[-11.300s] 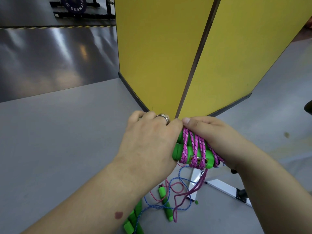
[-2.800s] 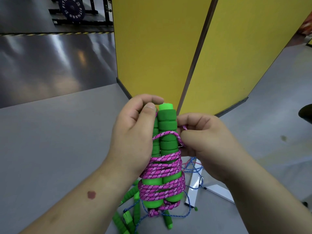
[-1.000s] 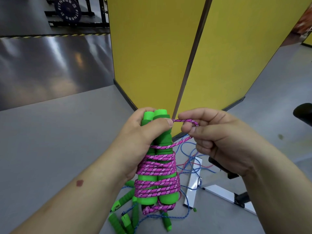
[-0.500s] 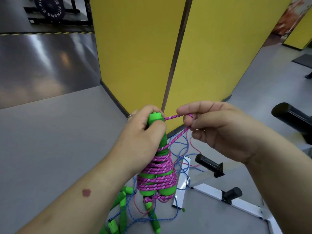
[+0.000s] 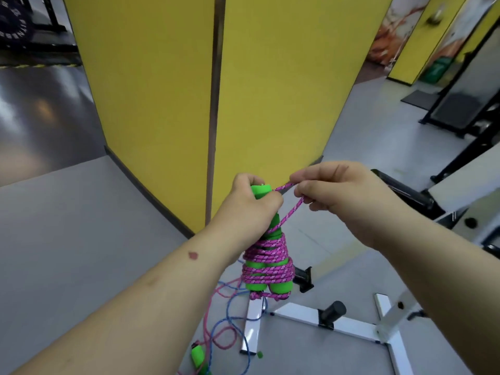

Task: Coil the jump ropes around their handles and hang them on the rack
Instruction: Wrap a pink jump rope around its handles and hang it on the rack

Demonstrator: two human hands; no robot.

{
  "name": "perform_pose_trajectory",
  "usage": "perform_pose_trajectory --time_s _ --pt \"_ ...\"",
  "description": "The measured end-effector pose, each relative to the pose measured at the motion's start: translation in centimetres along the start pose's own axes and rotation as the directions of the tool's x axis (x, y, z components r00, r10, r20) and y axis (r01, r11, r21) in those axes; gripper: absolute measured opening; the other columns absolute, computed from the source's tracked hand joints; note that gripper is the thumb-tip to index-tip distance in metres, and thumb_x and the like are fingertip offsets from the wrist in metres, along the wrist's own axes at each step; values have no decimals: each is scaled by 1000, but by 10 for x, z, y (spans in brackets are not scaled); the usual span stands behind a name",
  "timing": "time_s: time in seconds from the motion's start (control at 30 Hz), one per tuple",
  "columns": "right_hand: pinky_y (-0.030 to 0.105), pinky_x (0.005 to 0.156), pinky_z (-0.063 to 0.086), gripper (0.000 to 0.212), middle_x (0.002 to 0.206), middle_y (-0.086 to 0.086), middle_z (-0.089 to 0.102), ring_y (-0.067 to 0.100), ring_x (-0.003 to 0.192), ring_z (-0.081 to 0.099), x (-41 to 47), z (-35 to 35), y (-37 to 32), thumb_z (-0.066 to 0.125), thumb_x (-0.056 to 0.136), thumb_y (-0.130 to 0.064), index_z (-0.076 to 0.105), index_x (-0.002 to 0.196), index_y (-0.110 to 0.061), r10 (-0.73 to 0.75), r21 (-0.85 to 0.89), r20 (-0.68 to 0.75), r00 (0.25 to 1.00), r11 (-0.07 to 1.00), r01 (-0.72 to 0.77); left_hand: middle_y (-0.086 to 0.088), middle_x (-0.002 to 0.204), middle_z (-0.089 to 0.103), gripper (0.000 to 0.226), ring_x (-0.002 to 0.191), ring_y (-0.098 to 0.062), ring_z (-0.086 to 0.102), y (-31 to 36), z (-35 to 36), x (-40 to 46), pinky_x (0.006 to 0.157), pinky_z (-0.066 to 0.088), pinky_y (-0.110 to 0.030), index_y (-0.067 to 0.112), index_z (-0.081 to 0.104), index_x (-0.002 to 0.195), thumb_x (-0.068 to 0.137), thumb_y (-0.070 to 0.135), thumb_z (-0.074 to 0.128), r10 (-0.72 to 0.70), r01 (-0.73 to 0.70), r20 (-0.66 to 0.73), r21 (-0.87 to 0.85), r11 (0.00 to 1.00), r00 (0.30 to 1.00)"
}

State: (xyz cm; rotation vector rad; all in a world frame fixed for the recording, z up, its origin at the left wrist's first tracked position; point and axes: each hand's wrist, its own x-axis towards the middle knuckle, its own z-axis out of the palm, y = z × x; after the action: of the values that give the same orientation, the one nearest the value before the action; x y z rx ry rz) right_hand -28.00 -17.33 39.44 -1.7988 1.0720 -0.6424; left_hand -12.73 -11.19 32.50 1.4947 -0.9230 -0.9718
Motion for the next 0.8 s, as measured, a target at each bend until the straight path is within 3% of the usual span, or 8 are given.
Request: perform_pose_trajectory --time_s 0.07,0.17,0.23,0.3,0.4,0.47,0.57,0.8 --pt "47 83 57 19 84 0 78 20 80 65 4 -12 6 65 91 -12 79 93 -25 -23 -79 -68 997 997 18 -6 98 60 28 75 -19 56 3 15 10 65 41 -31 36 53 105 80 42 63 23 -23 8 4 1000 1000" --pt "58 78 55 20 84 0 78 43 83 64 8 -29 12 66 87 -20 79 89 -35 -66 -147 -138 988 988 45 -2 100 64 28 81 -20 62 9 34 22 70 49 -36 35 60 108 81 40 68 71 -69 22 -75 995 997" --pt "47 66 51 21 85 5 77 42 80 63 9 -41 16 66 89 -19 79 86 -35 -93 -180 -168 981 982 62 2 103 66 39 90 -20 67 13 46 29 80 54 -38 35 63 117 79 43 70 94 -92 12 -93 991 996" --pt "34 59 44 22 88 10 76 28 70 57 9 -52 18 65 91 -18 77 84 -34 -104 -227 -189 976 972 59 4 106 65 48 96 -19 69 15 59 35 86 58 -41 35 63 123 77 45 71 110 -109 6 -112 988 994" --pt "30 54 48 24 84 -1 75 30 67 60 8 -69 22 61 94 -17 76 89 -35 -117 -304 -221 968 952 46 8 105 64 46 92 -13 67 18 78 43 81 53 -32 32 61 127 83 39 73 133 -131 7 -132 983 991" --pt "37 63 57 25 84 -6 75 32 77 68 8 -79 27 59 94 -16 76 95 -34 -116 -332 -239 964 943 31 7 107 63 43 92 -12 66 20 91 47 78 51 -30 31 60 127 87 36 74 132 -129 11 -139 982 991" --pt "45 78 61 25 81 -8 75 20 79 73 8 -95 38 58 93 -16 77 99 -31 -128 -361 -265 956 932 25 8 109 60 39 91 -11 65 22 112 52 74 48 -29 29 56 126 91 34 73 124 -121 15 -138 983 992" --pt "33 80 62 27 88 -9 74 5 74 74 9 -121 55 55 96 -6 78 103 -18 -146 -361 -287 947 932 35 7 106 64 36 95 -13 65 23 147 64 77 49 -32 29 55 122 91 36 71 104 -100 35 -94 991 994"
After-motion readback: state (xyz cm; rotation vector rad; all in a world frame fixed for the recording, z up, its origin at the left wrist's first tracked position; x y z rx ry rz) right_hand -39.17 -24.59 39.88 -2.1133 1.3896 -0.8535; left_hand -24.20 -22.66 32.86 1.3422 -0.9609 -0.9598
